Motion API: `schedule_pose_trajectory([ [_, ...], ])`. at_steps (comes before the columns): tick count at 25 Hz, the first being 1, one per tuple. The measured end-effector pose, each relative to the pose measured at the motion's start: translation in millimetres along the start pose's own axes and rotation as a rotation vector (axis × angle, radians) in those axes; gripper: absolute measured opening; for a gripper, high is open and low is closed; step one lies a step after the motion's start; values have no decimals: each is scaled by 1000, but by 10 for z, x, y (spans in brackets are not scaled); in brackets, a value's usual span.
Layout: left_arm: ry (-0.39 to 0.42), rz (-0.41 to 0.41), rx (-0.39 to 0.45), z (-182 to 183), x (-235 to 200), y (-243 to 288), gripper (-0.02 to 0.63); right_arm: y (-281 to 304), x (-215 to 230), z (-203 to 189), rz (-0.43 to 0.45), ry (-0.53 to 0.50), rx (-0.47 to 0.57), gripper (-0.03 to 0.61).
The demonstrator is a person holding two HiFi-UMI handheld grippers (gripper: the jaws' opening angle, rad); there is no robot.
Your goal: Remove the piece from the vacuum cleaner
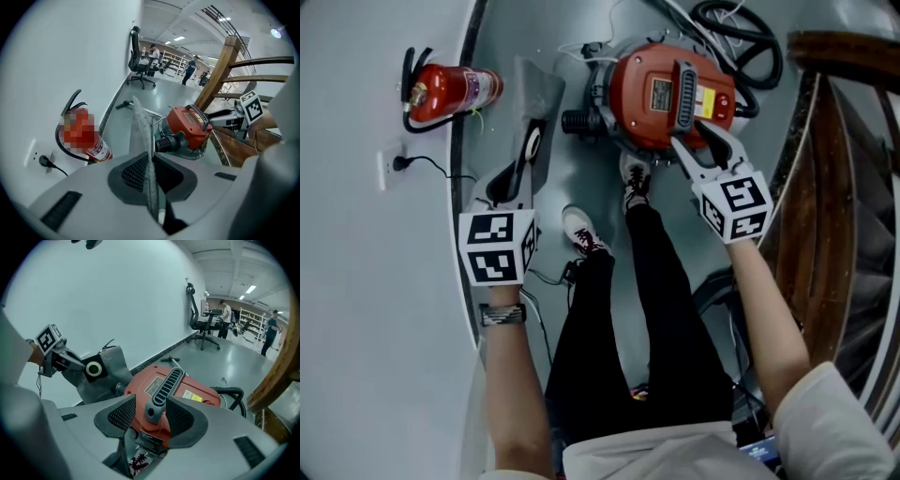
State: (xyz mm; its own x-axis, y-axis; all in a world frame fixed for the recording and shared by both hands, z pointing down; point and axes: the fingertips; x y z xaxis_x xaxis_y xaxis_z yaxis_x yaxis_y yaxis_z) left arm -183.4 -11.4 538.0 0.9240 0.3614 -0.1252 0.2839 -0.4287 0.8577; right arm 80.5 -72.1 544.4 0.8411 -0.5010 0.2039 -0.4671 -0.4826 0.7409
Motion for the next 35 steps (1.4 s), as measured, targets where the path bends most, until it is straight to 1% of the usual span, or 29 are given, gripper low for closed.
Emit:
schedule_pose_trajectory([
  [3, 30, 5, 13, 28, -39, -129, 28, -89, -82, 176, -8, -12, 40, 212],
  [6, 46, 14, 30, 61, -49, -283, 28, -224, -232, 325, 20, -11, 77, 204],
  [10, 45, 19, 81, 201, 21, -480, 28, -519, -319, 460, 34, 4, 105, 109],
  [15, 94, 18, 143, 408, 101, -774, 28, -943, -469, 645, 30, -5, 154, 63],
  [20, 132, 21, 178, 586, 188, -1150, 28, -1387, -685, 777, 13, 27, 197, 44],
  [23, 137, 28, 210, 747, 217, -1406, 28, -1612, -850, 900, 25, -24, 210, 37],
  [26, 153, 34, 244, 936, 263, -1655, 28, -1852, -935, 1110, 11, -65, 231, 32],
  [31, 163, 40, 274, 1122, 405, -2153, 28, -2365, -1046, 1480, -12, -73, 272, 30],
  [35, 166, 42, 294, 1243, 460, -2463, 28, -2675, -1076, 1688, -18, -72, 292, 29],
])
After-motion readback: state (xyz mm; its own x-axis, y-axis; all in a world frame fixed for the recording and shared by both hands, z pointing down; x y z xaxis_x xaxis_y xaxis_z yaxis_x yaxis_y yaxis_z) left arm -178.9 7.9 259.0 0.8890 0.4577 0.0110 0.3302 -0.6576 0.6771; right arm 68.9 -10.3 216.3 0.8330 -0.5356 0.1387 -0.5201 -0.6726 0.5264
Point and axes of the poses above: the fingertips, and each gripper's own axes: y forward along the fingers, x to its right, z out of its top, and after that the axes turned 7 degrees about y, right-handed
